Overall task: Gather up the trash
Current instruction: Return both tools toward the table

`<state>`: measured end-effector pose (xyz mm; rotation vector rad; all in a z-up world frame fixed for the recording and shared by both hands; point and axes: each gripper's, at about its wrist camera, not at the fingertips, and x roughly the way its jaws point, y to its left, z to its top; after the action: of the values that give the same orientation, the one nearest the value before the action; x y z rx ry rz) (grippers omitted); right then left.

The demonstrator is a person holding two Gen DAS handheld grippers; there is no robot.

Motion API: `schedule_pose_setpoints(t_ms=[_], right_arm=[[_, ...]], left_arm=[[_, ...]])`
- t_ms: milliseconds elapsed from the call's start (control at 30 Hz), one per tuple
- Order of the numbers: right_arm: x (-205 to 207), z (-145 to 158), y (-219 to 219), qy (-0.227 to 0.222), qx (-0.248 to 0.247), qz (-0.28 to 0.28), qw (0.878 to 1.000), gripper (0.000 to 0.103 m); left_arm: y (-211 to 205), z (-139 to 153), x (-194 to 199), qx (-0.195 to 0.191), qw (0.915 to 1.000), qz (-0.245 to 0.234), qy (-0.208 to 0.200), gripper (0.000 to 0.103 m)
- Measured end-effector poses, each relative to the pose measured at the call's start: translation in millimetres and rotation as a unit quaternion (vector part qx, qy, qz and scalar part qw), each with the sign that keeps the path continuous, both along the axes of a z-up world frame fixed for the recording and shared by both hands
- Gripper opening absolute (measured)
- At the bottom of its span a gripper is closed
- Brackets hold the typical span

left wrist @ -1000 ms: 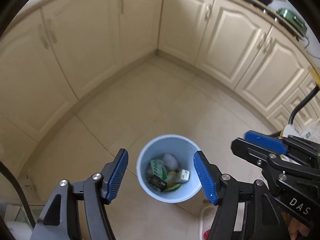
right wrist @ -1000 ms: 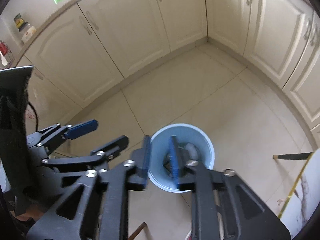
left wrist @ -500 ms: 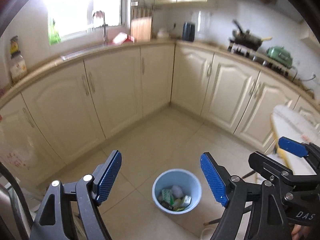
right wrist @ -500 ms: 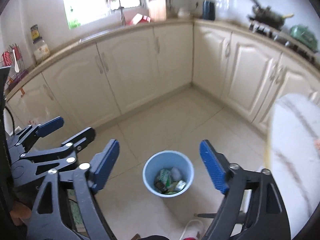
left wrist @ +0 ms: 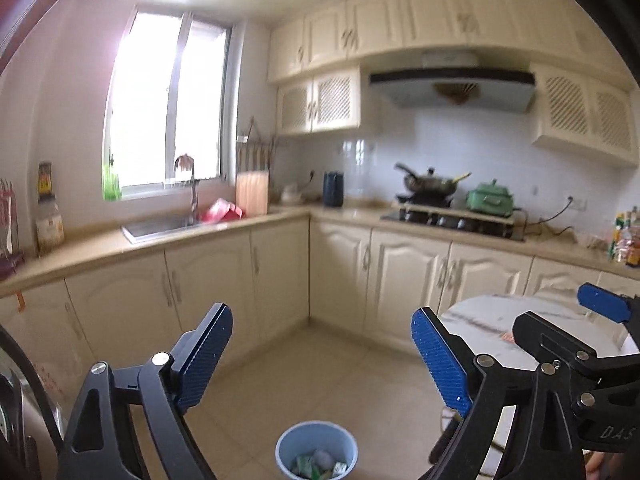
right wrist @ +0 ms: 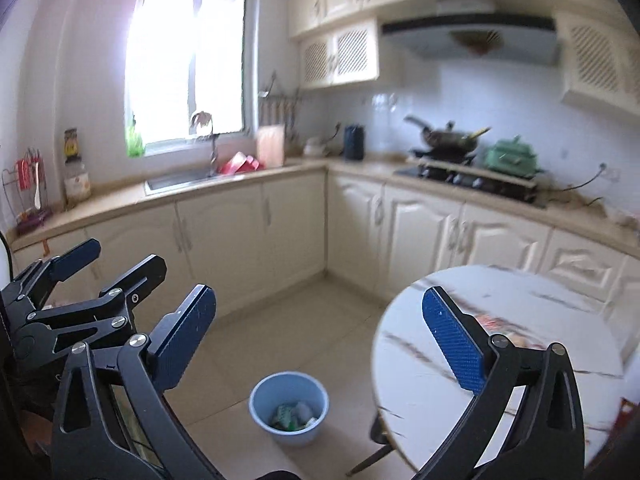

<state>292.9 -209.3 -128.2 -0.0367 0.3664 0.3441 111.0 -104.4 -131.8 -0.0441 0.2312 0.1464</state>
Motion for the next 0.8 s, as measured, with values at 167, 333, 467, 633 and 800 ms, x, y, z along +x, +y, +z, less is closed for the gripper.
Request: schedule_pose_setpoints(t_ms=[167, 333, 467, 633, 800], right_arm=[[-48, 23, -36, -0.039, 0.011, -0.051, 0.998, 0.103], [-88, 35, -72, -0.065, 0.014, -0.098, 0.993, 0.103], [-109, 37, -102, -0.075, 0.023, -0.128, 0.989, 0.103], [-122, 39, -130, -0.085, 0.026, -0.158, 0.983, 0.103], [-115, 32, -151, -0.081, 0.026, -0.183, 0.980, 0.103]], left_arm=[[-46, -29, -54, 0.007, 0.9986, -0.017, -0.050, 0.090], [-76, -69, -89, 0.023, 0.9960, -0.046, -0.073, 0.096], [-89, -79, -108, 0.025, 0.9933, -0.069, -0.089, 0.096], [-91, -84, -106, 0.025, 0.9913, -0.087, -0.096, 0.099], [-94, -85, -84, 0.020, 0.9883, -0.130, -0.078, 0.102]])
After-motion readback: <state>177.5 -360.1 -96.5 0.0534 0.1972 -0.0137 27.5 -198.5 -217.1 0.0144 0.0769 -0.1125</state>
